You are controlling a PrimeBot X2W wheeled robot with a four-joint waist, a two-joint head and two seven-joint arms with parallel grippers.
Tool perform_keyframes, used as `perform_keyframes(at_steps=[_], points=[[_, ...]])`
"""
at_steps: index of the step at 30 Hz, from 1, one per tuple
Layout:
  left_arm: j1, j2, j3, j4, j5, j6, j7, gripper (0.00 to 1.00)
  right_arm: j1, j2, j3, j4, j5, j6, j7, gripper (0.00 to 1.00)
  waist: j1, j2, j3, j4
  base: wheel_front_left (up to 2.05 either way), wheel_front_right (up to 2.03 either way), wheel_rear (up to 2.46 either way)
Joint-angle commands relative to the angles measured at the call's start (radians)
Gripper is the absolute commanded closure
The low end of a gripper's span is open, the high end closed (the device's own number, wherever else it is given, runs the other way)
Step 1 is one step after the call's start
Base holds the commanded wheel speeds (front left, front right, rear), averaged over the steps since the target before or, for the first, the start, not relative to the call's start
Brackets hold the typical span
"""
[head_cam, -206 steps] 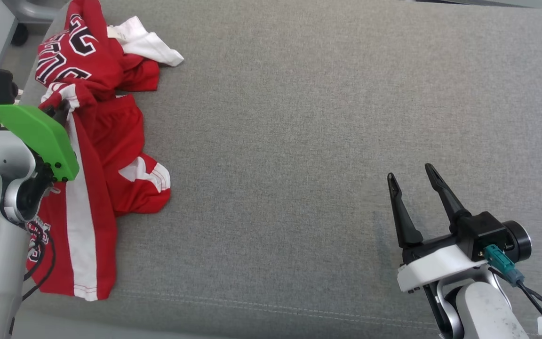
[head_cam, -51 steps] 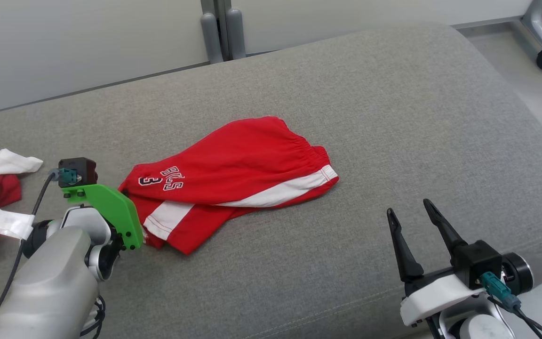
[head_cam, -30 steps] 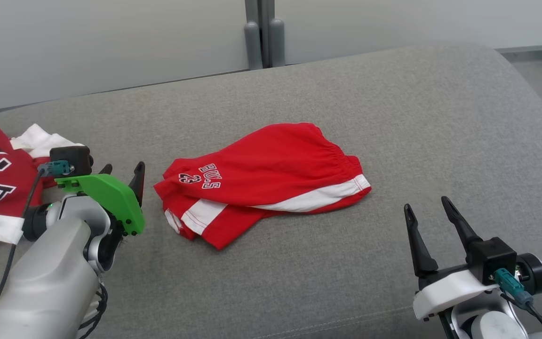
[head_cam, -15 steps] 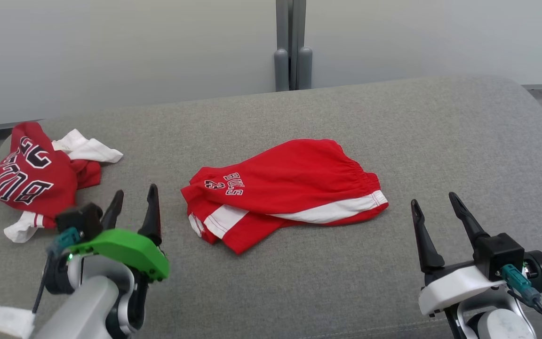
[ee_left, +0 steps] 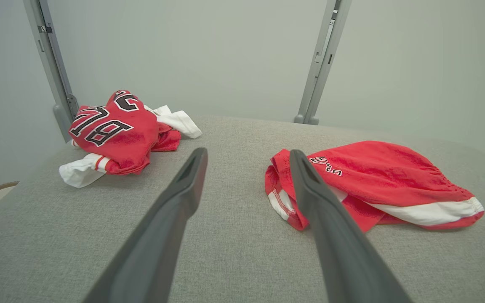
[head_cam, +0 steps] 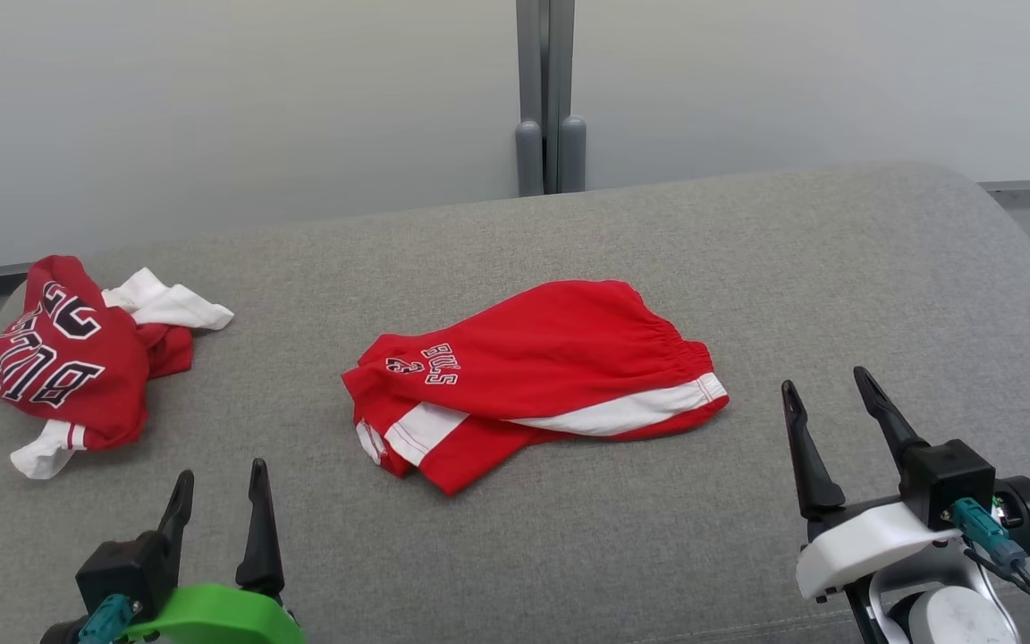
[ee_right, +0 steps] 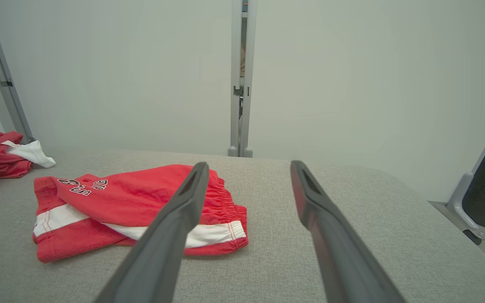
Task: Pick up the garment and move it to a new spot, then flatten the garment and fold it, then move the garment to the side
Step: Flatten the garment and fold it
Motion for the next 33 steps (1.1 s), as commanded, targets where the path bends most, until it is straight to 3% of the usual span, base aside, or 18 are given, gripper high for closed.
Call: perform_keyframes(at_steps=[1,7,15,33], points=[[0.026,0.010,0.008,-0.007,0.012,0.007,-0.004,0.00,0.003,-0.002,0.002,0.001,0.004,0.000,0.003,0.00,0.0000,0.0000,-0.005,-0.004,0.00,0.00,0.00],[0.103,0.010,0.049,-0.046,0.017,-0.039,-0.004,0.00,-0.008,-0.002,0.011,0.023,0.022,0.000,0.011,0.00,0.0000,0.0000,-0.020,-0.013,0.00,0.00,0.00],[0.134,-0.003,0.100,0.007,0.033,-0.090,-0.004,0.00,-0.016,-0.003,0.043,0.075,0.047,0.000,0.024,0.00,0.0000,0.0000,-0.037,-0.029,0.00,0.00,0.00],[0.168,0.028,0.119,0.011,0.057,-0.123,0.010,0.00,0.019,-0.002,0.058,0.100,0.064,0.000,0.020,0.00,0.0000,0.0000,-0.050,0.003,0.00,0.00,0.00]])
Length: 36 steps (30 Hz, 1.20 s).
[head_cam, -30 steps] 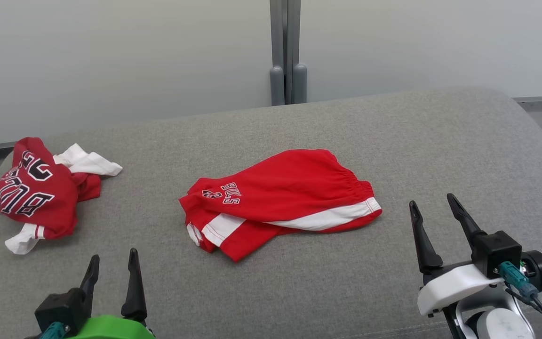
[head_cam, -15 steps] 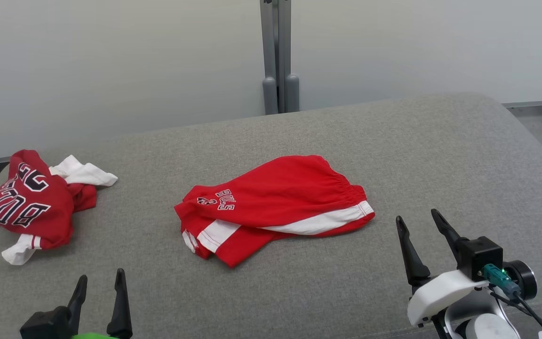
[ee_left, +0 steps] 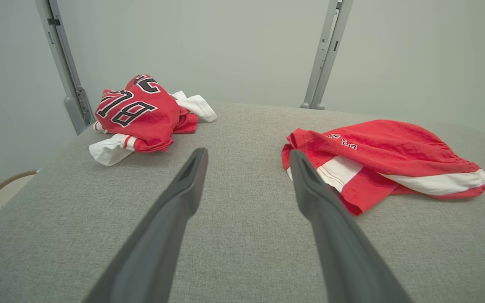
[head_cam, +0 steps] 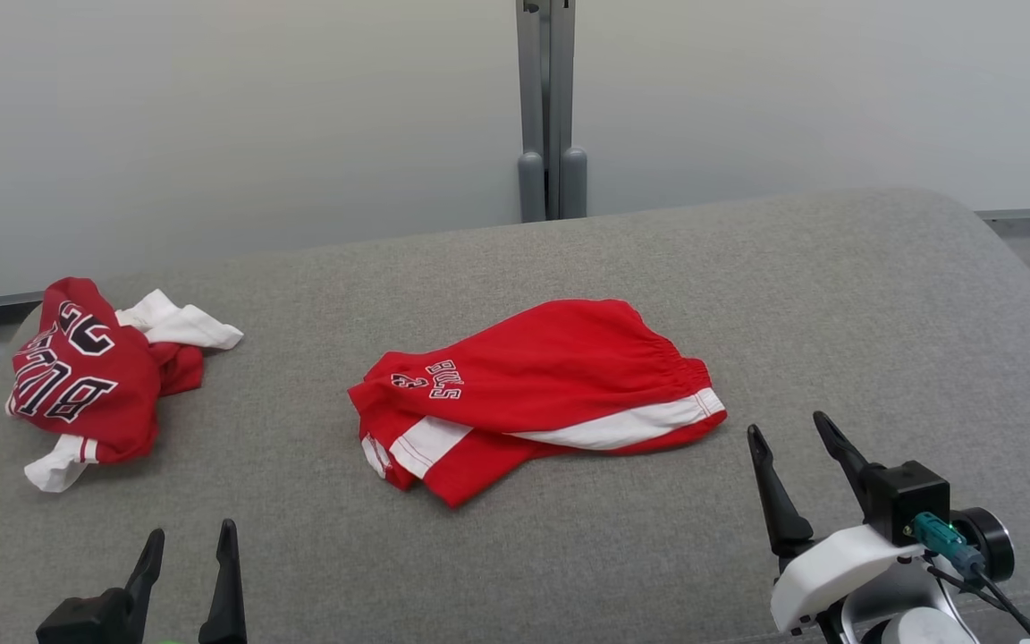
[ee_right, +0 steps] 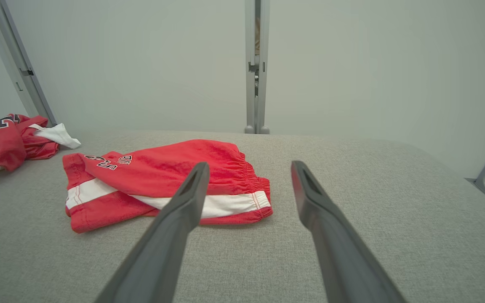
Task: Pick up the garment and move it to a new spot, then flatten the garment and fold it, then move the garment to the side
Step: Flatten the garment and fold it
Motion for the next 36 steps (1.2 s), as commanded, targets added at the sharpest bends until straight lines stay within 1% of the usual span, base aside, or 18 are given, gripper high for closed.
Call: perform_keyframes(at_steps=[1,19,24,26,28,32,36], points=[[0.011,0.009,-0.003,-0.005,0.012,-0.002,0.004,0.00,0.013,-0.002,0.001,0.001,0.007,0.000,-0.006,0.00,0.0000,0.0000,-0.004,0.006,0.00,0.00,0.00],[0.017,0.021,-0.010,-0.021,0.007,0.017,0.022,0.00,0.014,-0.002,0.003,-0.004,0.000,0.000,-0.004,0.00,0.0000,0.0000,-0.002,0.008,0.00,0.00,0.00],[-0.005,0.014,-0.030,-0.018,0.014,0.010,0.041,0.00,0.011,-0.002,0.001,-0.007,-0.001,0.000,-0.006,0.00,0.0000,0.0000,0.005,0.005,0.00,0.00,0.00],[-0.027,-0.003,-0.051,-0.015,0.013,0.002,0.062,0.00,0.010,-0.002,0.000,-0.009,-0.002,0.000,-0.006,0.00,0.0000,0.0000,0.011,0.005,0.00,0.00,0.00],[-0.052,-0.032,-0.069,-0.008,-0.010,-0.013,0.087,0.00,0.010,-0.002,0.000,-0.011,-0.001,0.000,-0.004,0.00,0.0000,0.0000,0.021,0.005,0.00,0.00,0.00],[-0.118,-0.104,-0.098,0.040,-0.071,-0.062,0.146,0.00,-0.001,-0.002,0.002,-0.011,-0.005,0.000,-0.005,0.00,0.0000,0.0000,0.043,0.000,0.00,0.00,0.00],[-0.200,-0.171,-0.124,0.133,-0.117,-0.106,0.204,0.00,-0.014,-0.002,0.014,-0.007,-0.007,0.000,-0.007,0.00,0.0000,0.0000,0.071,-0.015,0.00,0.00,0.00]])
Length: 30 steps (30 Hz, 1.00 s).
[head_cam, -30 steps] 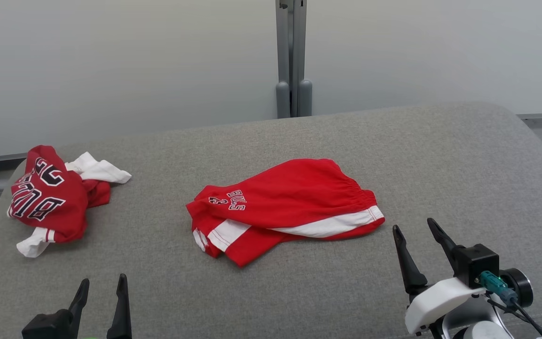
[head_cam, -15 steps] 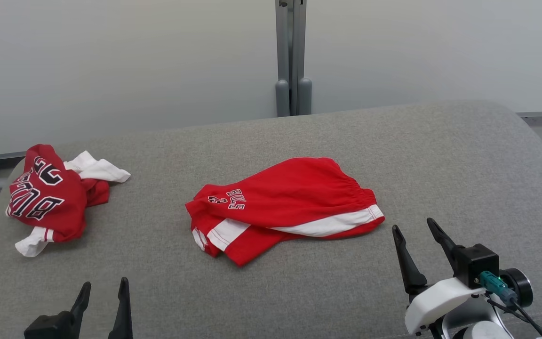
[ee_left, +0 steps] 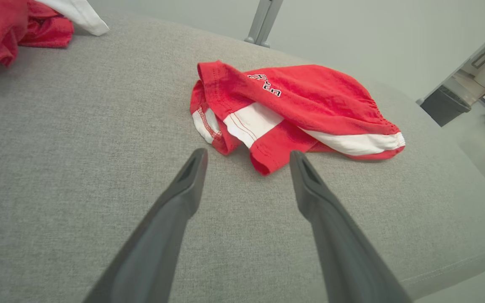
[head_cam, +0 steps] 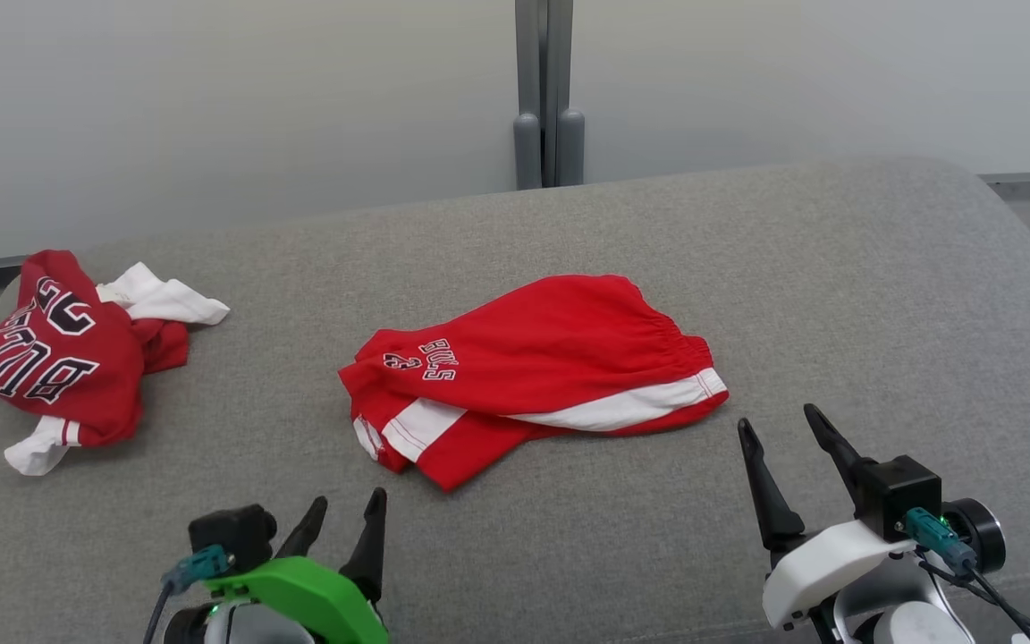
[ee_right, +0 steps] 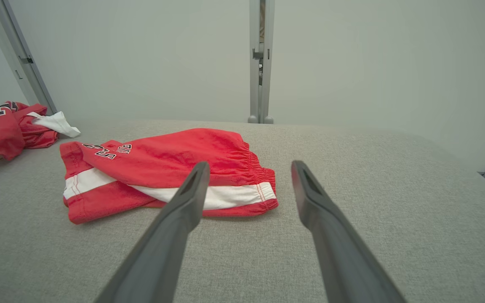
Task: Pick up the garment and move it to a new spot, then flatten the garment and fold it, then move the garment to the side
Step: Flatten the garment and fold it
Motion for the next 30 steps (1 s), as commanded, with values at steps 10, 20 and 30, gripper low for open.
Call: perform_keyframes(at_steps=[10,20,30], points=[[-0.184,-0.119,-0.002,0.269,-0.074,-0.071,0.048,0.00,-0.040,-0.002,0.013,0.002,-0.017,0.000,-0.009,0.00,0.0000,0.0000,0.092,-0.083,0.00,0.00,0.00],[-0.280,-0.164,0.036,0.430,-0.127,-0.123,0.042,0.00,-0.064,-0.002,0.015,0.005,-0.016,0.000,-0.021,0.00,0.0000,0.0000,0.155,-0.129,0.00,0.00,0.00],[-0.339,-0.174,0.054,0.517,-0.132,-0.154,-0.001,0.00,-0.067,-0.002,0.000,0.013,-0.019,0.000,-0.035,0.00,0.0000,0.0000,0.178,-0.135,0.00,0.00,0.00]])
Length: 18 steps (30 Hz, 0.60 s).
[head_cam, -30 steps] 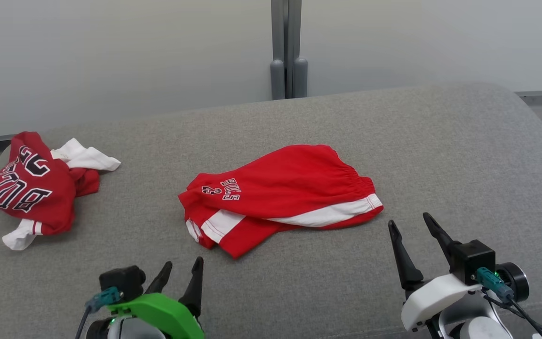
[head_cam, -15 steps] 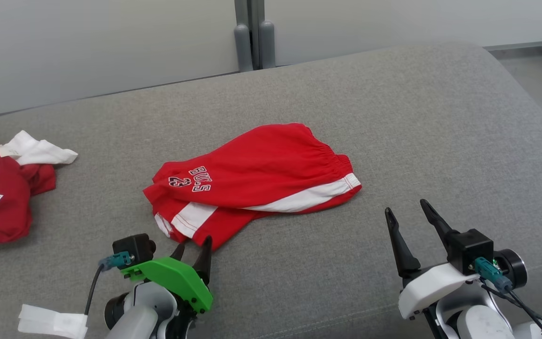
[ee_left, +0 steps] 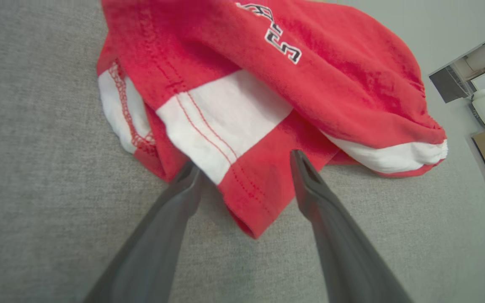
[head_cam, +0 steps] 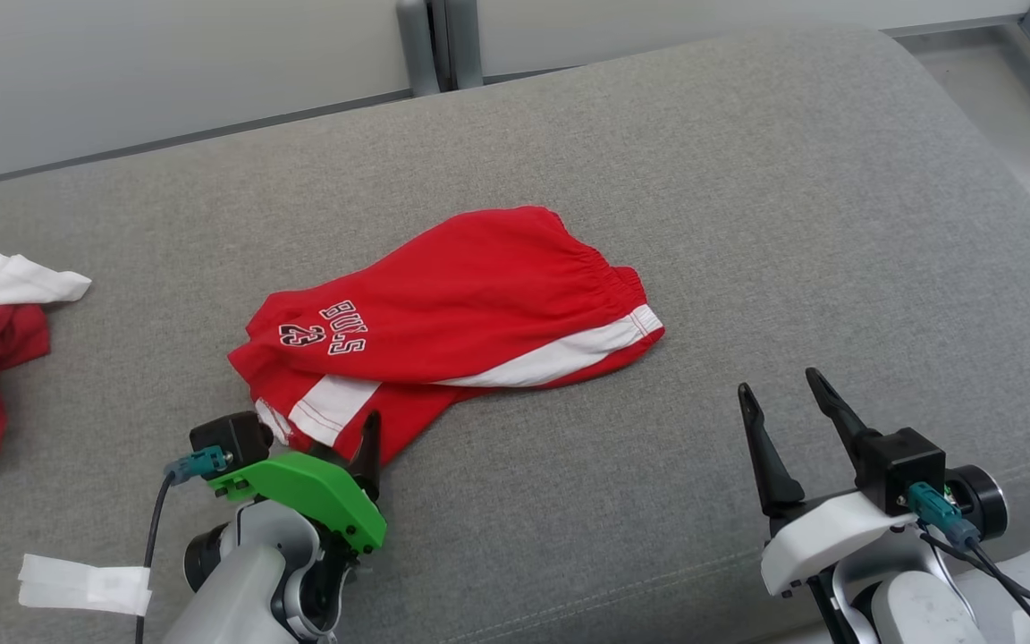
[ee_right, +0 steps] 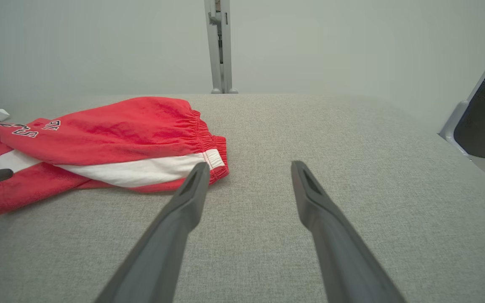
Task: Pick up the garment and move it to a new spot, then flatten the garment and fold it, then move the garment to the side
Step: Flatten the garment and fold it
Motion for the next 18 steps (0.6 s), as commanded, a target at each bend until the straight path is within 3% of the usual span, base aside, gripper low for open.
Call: perform_keyframes(at_steps=[1,16,17,18], points=[[-0.013,0.004,0.004,0.005,-0.001,-0.007,-0.009,0.00,-0.005,-0.002,-0.001,0.001,-0.004,0.000,-0.004,0.00,0.0000,-0.0001,0.001,0.003,0.00,0.00,0.00],[-0.045,0.012,0.004,-0.019,0.009,0.013,-0.032,0.00,-0.018,-0.002,0.013,0.012,0.008,0.000,-0.013,0.00,0.0000,-0.0001,0.016,0.006,0.00,0.00,0.00],[-0.052,0.011,0.009,-0.013,0.004,0.011,-0.036,0.08,-0.021,-0.002,0.016,0.012,0.009,0.000,-0.015,0.00,0.0000,-0.0001,0.020,0.003,0.00,0.00,0.00],[-0.056,0.012,0.011,-0.010,0.004,0.012,-0.038,0.25,-0.024,-0.002,0.017,0.013,0.009,0.000,-0.016,0.00,0.0000,-0.0001,0.023,0.001,0.00,0.00,0.00]])
